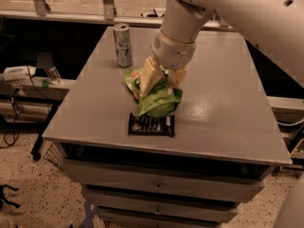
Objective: Move green rice chip bag near rxbar chocolate
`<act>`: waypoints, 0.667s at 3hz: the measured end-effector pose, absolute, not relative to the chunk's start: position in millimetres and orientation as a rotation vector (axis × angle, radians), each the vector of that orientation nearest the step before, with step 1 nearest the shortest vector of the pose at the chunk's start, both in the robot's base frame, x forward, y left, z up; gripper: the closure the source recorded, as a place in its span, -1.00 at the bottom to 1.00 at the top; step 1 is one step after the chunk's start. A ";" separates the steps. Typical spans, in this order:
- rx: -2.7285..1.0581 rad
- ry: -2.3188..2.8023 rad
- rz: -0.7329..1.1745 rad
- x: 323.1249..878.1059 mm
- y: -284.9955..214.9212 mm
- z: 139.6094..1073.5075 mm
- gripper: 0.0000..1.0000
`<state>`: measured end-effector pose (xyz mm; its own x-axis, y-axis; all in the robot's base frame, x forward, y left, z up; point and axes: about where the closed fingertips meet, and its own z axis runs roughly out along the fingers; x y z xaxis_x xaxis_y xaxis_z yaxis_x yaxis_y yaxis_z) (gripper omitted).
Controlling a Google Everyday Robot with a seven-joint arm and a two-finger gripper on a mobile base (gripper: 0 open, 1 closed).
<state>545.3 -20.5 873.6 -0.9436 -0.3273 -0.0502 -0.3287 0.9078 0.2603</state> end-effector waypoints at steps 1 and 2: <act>-0.477 3.004 0.444 546.3 -34.7 891.5 -1.00; -0.396 2.899 0.462 549.0 -65.8 924.6 -1.00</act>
Offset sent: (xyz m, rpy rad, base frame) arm 0.0051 -0.0884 0.0944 0.1196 -0.2679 -0.1628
